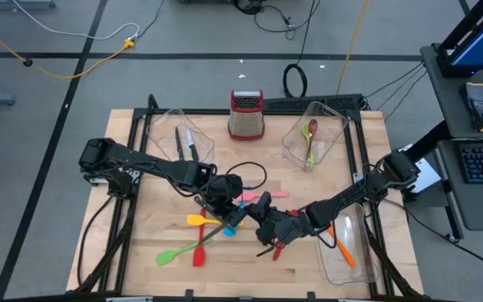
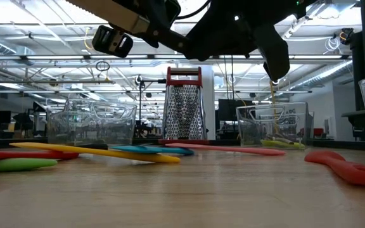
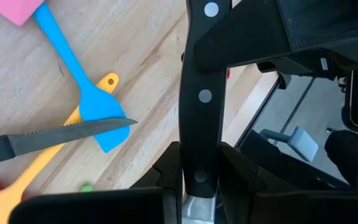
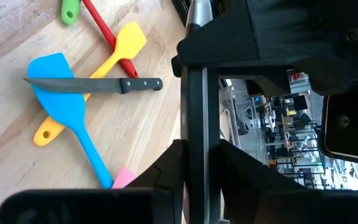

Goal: Pick & Place Kitchen Items
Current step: Put the silver knife into the top left transparent bin

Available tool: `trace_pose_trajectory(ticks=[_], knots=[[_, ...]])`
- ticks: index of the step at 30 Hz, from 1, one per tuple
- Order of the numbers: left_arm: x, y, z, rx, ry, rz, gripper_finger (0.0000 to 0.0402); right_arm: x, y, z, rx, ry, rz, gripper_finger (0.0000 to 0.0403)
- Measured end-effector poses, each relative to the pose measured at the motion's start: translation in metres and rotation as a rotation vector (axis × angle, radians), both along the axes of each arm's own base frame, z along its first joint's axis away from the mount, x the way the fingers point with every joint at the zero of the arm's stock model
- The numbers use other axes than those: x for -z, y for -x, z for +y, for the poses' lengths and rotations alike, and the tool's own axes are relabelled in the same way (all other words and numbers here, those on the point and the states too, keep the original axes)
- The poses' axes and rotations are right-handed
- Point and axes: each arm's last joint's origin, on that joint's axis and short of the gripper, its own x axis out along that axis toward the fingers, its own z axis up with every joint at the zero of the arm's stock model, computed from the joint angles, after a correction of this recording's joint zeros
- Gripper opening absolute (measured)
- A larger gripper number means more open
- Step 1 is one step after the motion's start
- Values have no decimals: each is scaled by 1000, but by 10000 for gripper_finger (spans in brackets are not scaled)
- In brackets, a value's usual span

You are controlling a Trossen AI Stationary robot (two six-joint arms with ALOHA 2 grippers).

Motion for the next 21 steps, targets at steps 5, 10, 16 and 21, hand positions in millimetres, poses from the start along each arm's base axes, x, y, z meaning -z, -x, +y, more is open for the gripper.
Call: trace_pose_trajectory(ticks=[5,10,16,21], knots=[[0,0,0,7,-6,-4,60,0,0,0,1,-6,3,67],[0,0,0,15,-13,-2,67,1,1,1,-19,-42,9,67],[1,1,0,35,-32,-6,65,1,1,1,-27,-53,14,64],[1,1,0,47,-43,-13,87,1,1,1,-26,-54,16,64]])
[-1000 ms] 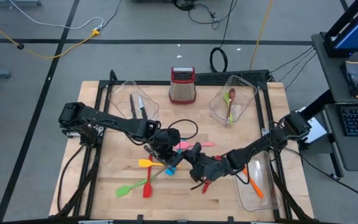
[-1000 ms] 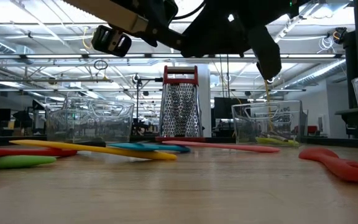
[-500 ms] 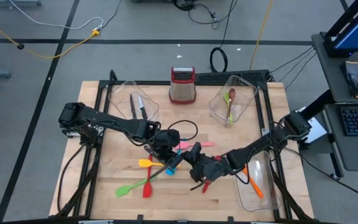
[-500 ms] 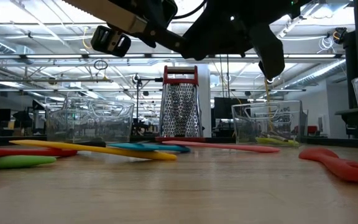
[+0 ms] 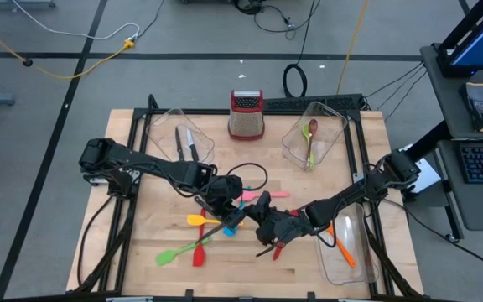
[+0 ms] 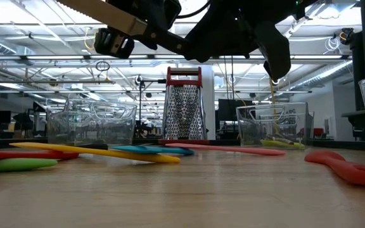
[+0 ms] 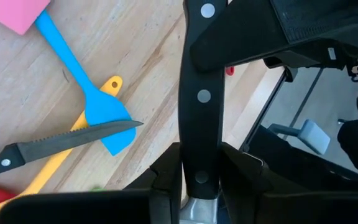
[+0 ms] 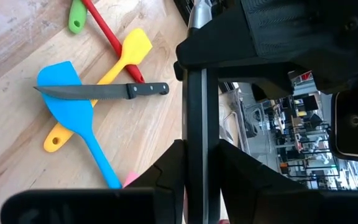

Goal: Pick & Place Kitchen Items
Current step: Put the silver knife into the top left transparent bin

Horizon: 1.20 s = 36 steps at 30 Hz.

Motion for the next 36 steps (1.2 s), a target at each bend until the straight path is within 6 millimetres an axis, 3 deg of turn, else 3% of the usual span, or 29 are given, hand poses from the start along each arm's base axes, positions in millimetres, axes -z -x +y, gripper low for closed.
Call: trace_pose_trajectory(ticks=[19,28,36], knots=[[0,-1,2,22,-92,-41,100,6,3,-1,20,-27,55,64],[-6,-9,11,-13,-162,-149,175,15,8,-3,55,-55,123,64],[-15,-14,42,12,-212,-252,225,16,9,-4,87,-102,114,64]])
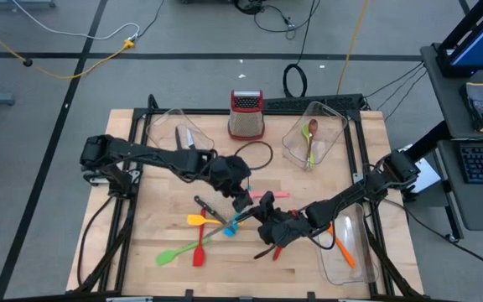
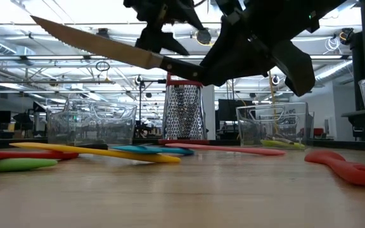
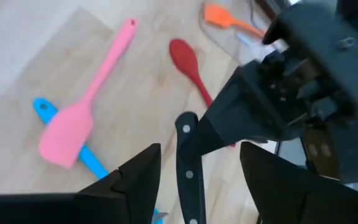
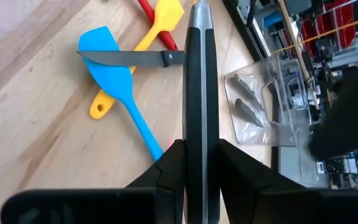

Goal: Pick & Place Kitchen Items
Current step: Put the silver knife into the top left transparent bin

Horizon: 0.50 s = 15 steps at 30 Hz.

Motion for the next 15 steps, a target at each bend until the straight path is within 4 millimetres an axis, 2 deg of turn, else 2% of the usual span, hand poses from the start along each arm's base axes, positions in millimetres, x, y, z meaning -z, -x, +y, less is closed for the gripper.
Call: trace_pose_trajectory(ticks=[6,10,15], knots=[[-32,16,29,-14,-130,-127,227,3,0,-6,66,-60,6,64],[-65,42,36,6,-260,-223,228,3,-2,-13,113,-97,-6,64],[-98,82,32,-7,-442,-270,228,-8,-6,-25,150,-172,-57,64]])
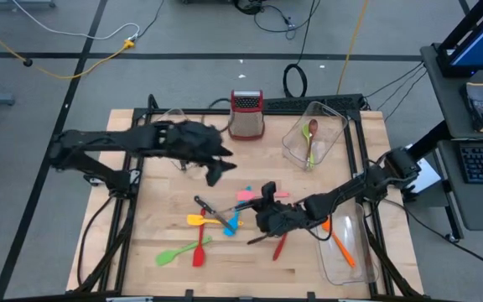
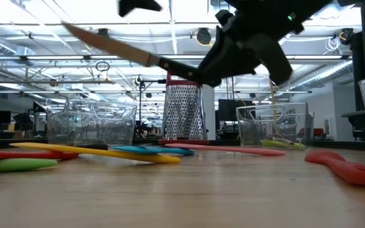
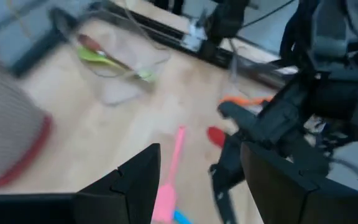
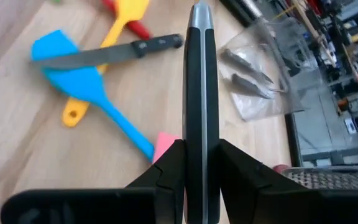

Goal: Pick & Place Kitchen Items
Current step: Put the silver knife into the top left transparent bin

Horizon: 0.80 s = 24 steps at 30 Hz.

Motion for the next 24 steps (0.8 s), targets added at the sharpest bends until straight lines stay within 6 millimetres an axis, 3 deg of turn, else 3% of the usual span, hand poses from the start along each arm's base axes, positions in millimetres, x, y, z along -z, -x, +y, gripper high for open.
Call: trace_pose_trajectory(ticks=[4,10,15,24], knots=[[-18,31,-10,-39,-87,-12,228,-16,-1,-14,44,-69,-64,64],[-28,66,-26,-102,-193,11,228,-44,-1,-33,66,-202,-198,64],[-30,80,-39,-117,-262,29,228,-67,2,-42,77,-266,-309,64],[-23,93,-57,-146,-349,93,227,-89,9,-45,32,-353,-402,64]])
